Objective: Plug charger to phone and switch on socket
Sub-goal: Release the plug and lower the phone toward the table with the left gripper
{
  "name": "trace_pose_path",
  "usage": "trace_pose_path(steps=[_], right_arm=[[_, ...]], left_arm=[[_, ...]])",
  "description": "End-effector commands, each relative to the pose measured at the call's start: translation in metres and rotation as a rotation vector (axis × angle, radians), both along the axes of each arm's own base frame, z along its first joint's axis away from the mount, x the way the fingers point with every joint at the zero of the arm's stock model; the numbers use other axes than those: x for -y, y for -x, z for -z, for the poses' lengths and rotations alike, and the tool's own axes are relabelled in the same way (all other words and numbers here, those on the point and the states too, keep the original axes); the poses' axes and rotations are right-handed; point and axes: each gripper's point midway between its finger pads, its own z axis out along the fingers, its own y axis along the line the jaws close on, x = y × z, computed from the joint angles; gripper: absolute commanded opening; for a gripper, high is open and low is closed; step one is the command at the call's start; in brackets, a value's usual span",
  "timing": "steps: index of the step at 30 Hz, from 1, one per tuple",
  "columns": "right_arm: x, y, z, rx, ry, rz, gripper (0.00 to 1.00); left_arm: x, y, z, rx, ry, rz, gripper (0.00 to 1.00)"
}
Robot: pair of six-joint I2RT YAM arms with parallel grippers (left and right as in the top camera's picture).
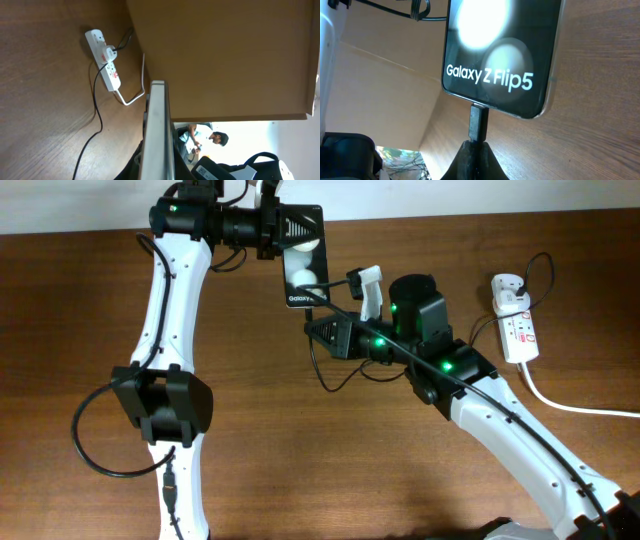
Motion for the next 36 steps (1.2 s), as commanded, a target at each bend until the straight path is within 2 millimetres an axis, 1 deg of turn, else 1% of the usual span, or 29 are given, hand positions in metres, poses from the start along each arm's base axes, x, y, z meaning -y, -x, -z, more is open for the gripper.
trace_pose_path(steps=[1, 5, 6, 8, 11, 13, 14, 15, 17, 18, 20, 21, 23, 25, 27, 29, 30, 33, 36], right_arm=[[0.029, -0.04, -0.023, 0.112, 0.005, 0.167, 0.04], [0.026, -0.037, -0.019, 0.094, 0.004, 0.142, 0.04], [0.026, -0.036, -0.015, 0.08, 0.01, 0.14, 0.06], [0.027, -0.033, -0.008, 0.049, 0.026, 0.14, 0.17], [0.03, -0.024, 0.011, -0.036, 0.071, 0.132, 0.33], [0.033, -0.018, 0.022, -0.079, 0.097, 0.128, 0.39], [0.034, -0.016, 0.026, -0.084, 0.117, 0.119, 0.45], [0.035, -0.014, 0.028, -0.082, 0.128, 0.113, 0.49], [0.036, -0.011, 0.034, -0.096, 0.15, 0.106, 0.53], [0.038, -0.01, 0.037, -0.097, 0.165, 0.104, 0.55], [0.043, -0.008, 0.046, -0.118, 0.203, 0.119, 0.57], [0.046, -0.008, 0.049, -0.131, 0.219, 0.131, 0.58], [0.051, -0.006, 0.057, -0.154, 0.25, 0.154, 0.61], [0.054, -0.005, 0.06, -0.167, 0.266, 0.162, 0.61], [0.055, -0.005, 0.062, -0.163, 0.277, 0.158, 0.62], [0.057, -0.003, 0.066, -0.168, 0.296, 0.157, 0.62], [0.06, -0.002, 0.069, -0.18, 0.312, 0.167, 0.62], [0.061, 0.0, 0.074, -0.198, 0.321, 0.165, 0.62], [0.06, 0.0, 0.078, -0.206, 0.326, 0.163, 0.62]], left_arm=[[0.014, 0.017, -0.013, 0.021, 0.047, 0.072, 0.0], [0.014, 0.016, -0.012, 0.022, 0.04, 0.067, 0.0], [0.013, 0.016, -0.012, 0.023, 0.038, 0.065, 0.0], [0.012, 0.015, -0.011, 0.023, 0.036, 0.06, 0.0], [0.009, 0.011, -0.008, 0.026, 0.017, 0.04, 0.0], [0.006, 0.009, -0.007, 0.027, 0.01, 0.03, 0.0], [0.004, 0.007, -0.005, 0.033, -0.002, 0.019, 0.0], [0.004, 0.005, -0.003, 0.049, -0.013, 0.015, 0.0], [0.001, 0.004, 0.007, 0.051, -0.066, -0.007, 0.0], [-0.003, 0.004, 0.019, 0.05, -0.125, -0.023, 0.0], [-0.016, 0.007, 0.049, 0.014, -0.291, -0.067, 0.0], [-0.021, 0.008, 0.059, -0.003, -0.35, -0.082, 0.0], [-0.042, 0.01, 0.087, -0.057, -0.533, -0.137, 0.0], [-0.061, 0.009, 0.107, -0.077, -0.674, -0.177, 0.0], [-0.066, 0.01, 0.121, -0.099, -0.714, -0.18, 0.0], [-0.07, 0.012, 0.142, -0.137, -0.747, -0.173, 0.0], [-0.07, 0.014, 0.159, -0.163, -0.755, -0.163, 0.0], [-0.071, 0.02, 0.201, -0.223, -0.765, -0.146, 0.0], [-0.071, 0.025, 0.232, -0.246, -0.771, -0.137, 0.0]])
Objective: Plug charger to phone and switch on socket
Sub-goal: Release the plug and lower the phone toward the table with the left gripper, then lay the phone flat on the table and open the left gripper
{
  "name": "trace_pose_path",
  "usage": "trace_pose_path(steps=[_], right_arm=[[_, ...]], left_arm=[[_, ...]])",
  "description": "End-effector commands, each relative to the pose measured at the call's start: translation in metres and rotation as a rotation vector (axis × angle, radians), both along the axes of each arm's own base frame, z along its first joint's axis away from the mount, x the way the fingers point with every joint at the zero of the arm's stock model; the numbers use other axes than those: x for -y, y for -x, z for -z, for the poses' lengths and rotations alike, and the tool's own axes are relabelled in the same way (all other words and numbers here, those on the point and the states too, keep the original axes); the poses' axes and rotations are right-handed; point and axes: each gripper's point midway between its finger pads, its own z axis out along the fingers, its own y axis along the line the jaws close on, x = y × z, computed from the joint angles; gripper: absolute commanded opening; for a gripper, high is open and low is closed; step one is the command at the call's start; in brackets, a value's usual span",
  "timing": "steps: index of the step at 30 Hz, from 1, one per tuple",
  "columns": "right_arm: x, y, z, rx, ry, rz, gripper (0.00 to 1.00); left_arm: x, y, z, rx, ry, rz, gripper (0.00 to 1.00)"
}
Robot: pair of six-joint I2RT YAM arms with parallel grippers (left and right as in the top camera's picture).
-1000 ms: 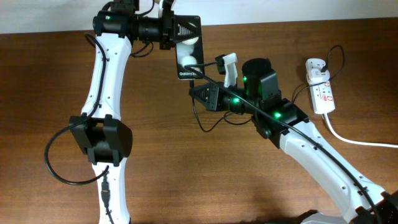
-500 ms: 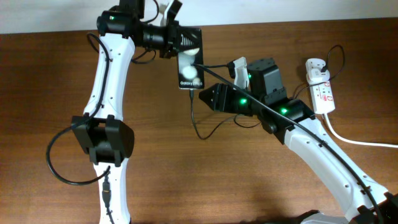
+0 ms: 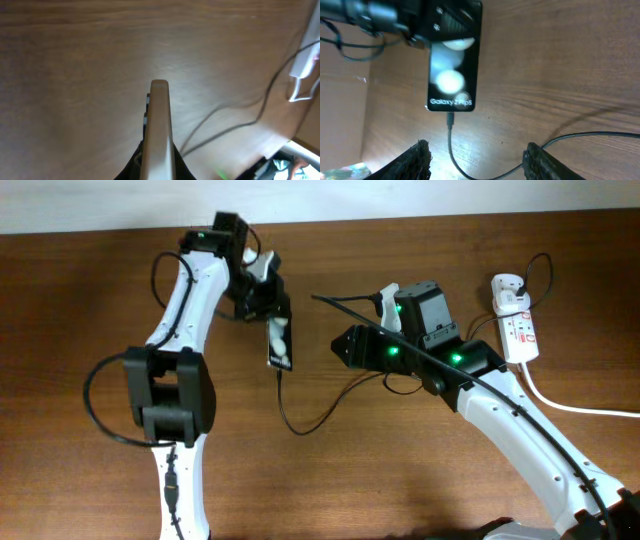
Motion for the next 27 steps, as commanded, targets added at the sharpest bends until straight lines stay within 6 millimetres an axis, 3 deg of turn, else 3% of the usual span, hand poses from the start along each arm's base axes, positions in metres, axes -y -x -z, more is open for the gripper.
trace_pose_path(steps=[1, 10, 22, 27], right_arm=[[0.001, -0.005, 0.002, 0.008, 0.016, 0.003, 0.62], [0.001, -0.006, 0.009, -0.012, 0.024, 0.003, 0.62], [0.002, -0.006, 0.009, -0.013, 0.025, 0.003, 0.62], [0.002, -0.006, 0.009, -0.013, 0.025, 0.003, 0.62]], left_arm=[[-0.002, 0.006, 0.022, -0.02, 0.004, 0.001, 0.0], [-0.004, 0.015, 0.06, -0.033, -0.003, 0.0, 0.01], [-0.007, 0.012, 0.064, -0.017, -0.027, -0.002, 0.29], [-0.023, 0.009, 0.073, -0.001, -0.131, -0.012, 0.38]])
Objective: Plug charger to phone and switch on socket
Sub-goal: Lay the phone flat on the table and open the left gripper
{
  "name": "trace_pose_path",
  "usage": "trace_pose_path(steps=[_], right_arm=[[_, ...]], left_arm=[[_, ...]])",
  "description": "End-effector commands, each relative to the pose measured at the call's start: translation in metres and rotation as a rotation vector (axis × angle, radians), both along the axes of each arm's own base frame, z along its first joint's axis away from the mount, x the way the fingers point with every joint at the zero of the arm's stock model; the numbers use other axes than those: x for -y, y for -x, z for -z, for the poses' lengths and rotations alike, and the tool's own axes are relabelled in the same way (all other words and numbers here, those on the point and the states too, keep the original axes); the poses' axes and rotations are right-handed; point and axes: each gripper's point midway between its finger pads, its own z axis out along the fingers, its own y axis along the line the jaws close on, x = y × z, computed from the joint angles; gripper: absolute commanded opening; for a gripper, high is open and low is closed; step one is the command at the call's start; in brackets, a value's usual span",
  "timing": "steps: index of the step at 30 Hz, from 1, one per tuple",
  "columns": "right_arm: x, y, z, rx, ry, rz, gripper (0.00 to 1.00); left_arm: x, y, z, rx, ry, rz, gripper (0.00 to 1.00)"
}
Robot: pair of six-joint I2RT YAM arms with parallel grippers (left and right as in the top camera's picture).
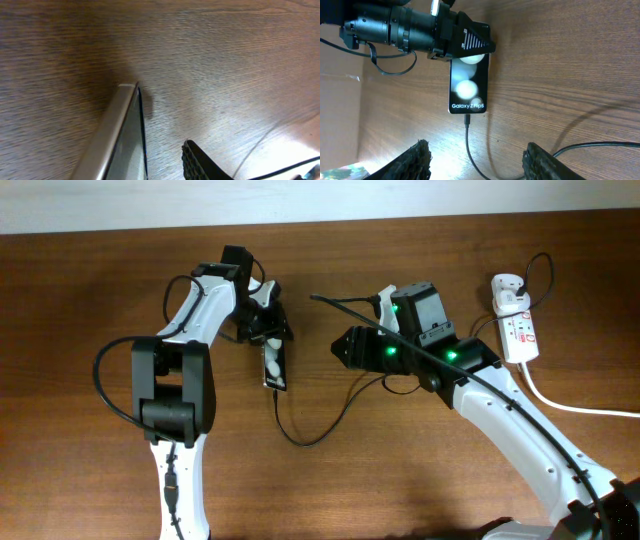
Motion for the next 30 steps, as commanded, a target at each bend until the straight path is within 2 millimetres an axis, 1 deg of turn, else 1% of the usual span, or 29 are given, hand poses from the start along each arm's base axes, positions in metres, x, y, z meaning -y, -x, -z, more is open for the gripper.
trace_pose_path(steps=[1, 3, 5, 7, 8, 13, 16, 17, 19, 21, 22, 23, 24, 25, 26, 27, 28, 29, 30], right_arm=[[0.001, -0.004, -0.002, 0.017, 0.009, 0.001, 0.62], [0.001, -0.004, -0.002, 0.017, 0.009, 0.001, 0.62], [0.001, -0.004, -0.002, 0.017, 0.009, 0.001, 0.62], [0.001, -0.004, -0.002, 0.017, 0.009, 0.001, 0.62], [0.001, -0.004, -0.002, 0.017, 0.009, 0.001, 0.62], [0.002, -0.004, -0.002, 0.017, 0.01, 0.001, 0.62], [0.002, -0.003, -0.002, 0.043, 0.032, -0.037, 0.62], [0.003, -0.001, 0.0, 0.046, 0.046, -0.053, 0.62], [0.004, 0.002, -0.001, 0.059, 0.064, -0.078, 0.62], [0.008, 0.007, -0.013, 0.089, 0.098, -0.119, 0.62], [0.017, 0.009, -0.017, 0.084, 0.129, -0.107, 0.62], [0.034, 0.009, -0.023, 0.064, 0.177, -0.076, 0.63], [0.044, 0.01, -0.027, 0.048, 0.195, -0.057, 0.63], [0.056, 0.011, -0.032, 0.03, 0.212, -0.046, 0.62], [0.079, 0.012, -0.041, 0.001, 0.23, -0.005, 0.56], [0.101, 0.01, -0.052, -0.014, 0.24, 0.042, 0.46], [0.124, 0.007, -0.062, -0.017, 0.246, 0.097, 0.38], [0.147, 0.002, -0.074, -0.005, 0.25, 0.156, 0.35], [0.169, -0.004, -0.084, 0.015, 0.255, 0.209, 0.34]], left_arm=[[-0.014, -0.003, 0.004, 0.018, -0.08, -0.005, 0.4], [-0.023, -0.004, 0.008, 0.026, -0.134, -0.009, 0.43], [-0.035, -0.007, 0.012, 0.038, -0.207, -0.015, 0.48], [-0.048, -0.009, 0.016, 0.051, -0.285, -0.021, 0.49], [-0.051, -0.01, 0.016, 0.054, -0.302, -0.023, 0.5], [-0.052, -0.01, 0.017, 0.058, -0.312, -0.024, 0.51], [-0.052, -0.01, 0.016, 0.058, -0.312, -0.024, 0.49], [-0.053, -0.012, 0.009, 0.064, -0.311, -0.027, 0.5], [-0.054, -0.021, -0.016, 0.105, -0.306, -0.038, 0.51], [-0.058, -0.037, -0.078, 0.218, -0.29, -0.069, 0.51], [-0.059, -0.041, -0.108, 0.274, -0.281, -0.079, 0.52], [-0.059, -0.044, -0.148, 0.354, -0.268, -0.091, 0.53], [-0.059, -0.044, -0.174, 0.409, -0.258, -0.1, 0.54], [-0.059, -0.042, -0.194, 0.453, -0.25, -0.108, 0.57], [-0.061, -0.037, -0.222, 0.513, -0.241, -0.118, 0.6], [-0.064, -0.031, -0.246, 0.561, -0.241, -0.13, 0.65], [-0.066, -0.024, -0.261, 0.591, -0.244, -0.138, 0.82], [-0.067, -0.02, -0.269, 0.603, -0.243, -0.14, 0.99], [-0.067, -0.018, -0.275, 0.616, -0.24, -0.142, 0.99]])
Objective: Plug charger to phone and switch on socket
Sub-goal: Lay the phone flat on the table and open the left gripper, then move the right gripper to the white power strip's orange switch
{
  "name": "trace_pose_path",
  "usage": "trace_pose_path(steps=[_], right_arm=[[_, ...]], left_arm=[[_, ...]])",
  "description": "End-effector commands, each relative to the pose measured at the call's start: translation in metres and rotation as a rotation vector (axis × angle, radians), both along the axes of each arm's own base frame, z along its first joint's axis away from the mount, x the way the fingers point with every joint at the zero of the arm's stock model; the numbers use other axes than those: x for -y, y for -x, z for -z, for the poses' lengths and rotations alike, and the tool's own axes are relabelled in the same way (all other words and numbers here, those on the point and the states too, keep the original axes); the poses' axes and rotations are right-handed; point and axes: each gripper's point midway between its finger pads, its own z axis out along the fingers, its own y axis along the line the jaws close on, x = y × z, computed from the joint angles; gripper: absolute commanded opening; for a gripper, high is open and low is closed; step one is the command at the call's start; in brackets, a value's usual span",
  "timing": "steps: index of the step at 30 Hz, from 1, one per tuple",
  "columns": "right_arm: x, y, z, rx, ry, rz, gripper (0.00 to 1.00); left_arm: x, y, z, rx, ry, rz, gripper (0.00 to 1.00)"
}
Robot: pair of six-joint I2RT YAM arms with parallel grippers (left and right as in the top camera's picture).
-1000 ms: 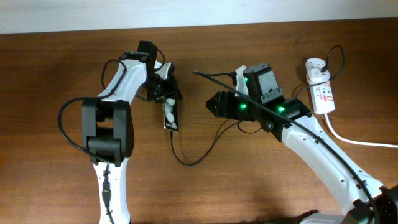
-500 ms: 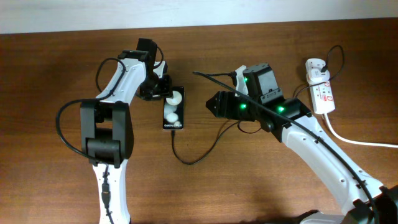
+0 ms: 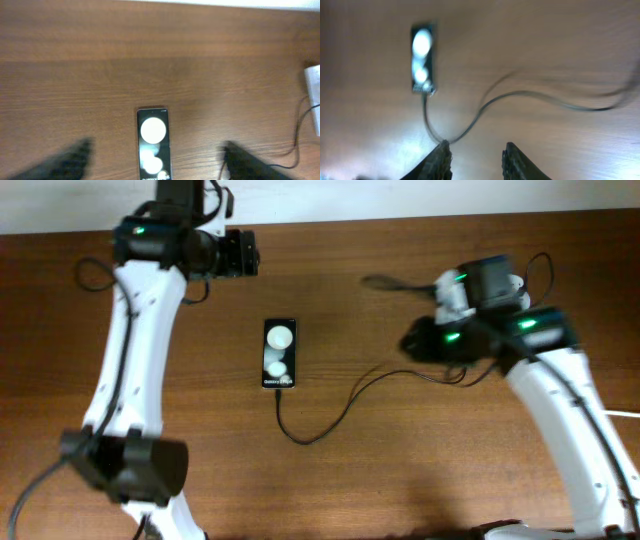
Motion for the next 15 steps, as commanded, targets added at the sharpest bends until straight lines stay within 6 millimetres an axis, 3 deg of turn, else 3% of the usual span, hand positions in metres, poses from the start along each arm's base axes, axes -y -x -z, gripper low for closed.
trace_pose_path(steps=[1, 3, 4, 7, 8, 11, 15], right_arm=[[0.069, -0.019, -0.042, 0.129, 0.042, 0.155, 0.33], [0.115, -0.022, -0.045, 0.141, 0.052, 0.283, 0.26], [0.153, -0.021, -0.042, 0.133, 0.058, 0.387, 0.25], [0.21, -0.023, -0.03, 0.119, 0.066, 0.53, 0.24], [0.231, -0.024, -0.022, 0.108, 0.063, 0.578, 0.16], [0.261, -0.037, 0.001, 0.095, 0.012, 0.621, 0.05], [0.282, -0.064, 0.044, 0.075, 0.026, 0.597, 0.05]], left_arm=[[-0.008, 0.007, -0.02, 0.043, -0.014, -0.013, 0.99], [-0.007, 0.007, -0.02, 0.042, -0.014, -0.013, 0.99], [-0.007, 0.007, -0.02, 0.042, -0.014, -0.013, 0.99], [-0.007, 0.007, -0.02, 0.042, -0.014, -0.013, 0.99], [-0.007, 0.007, -0.02, 0.042, -0.014, -0.013, 0.99], [-0.007, 0.007, -0.02, 0.042, -0.014, -0.013, 0.99], [-0.007, 0.007, -0.02, 0.042, -0.014, -0.013, 0.99]])
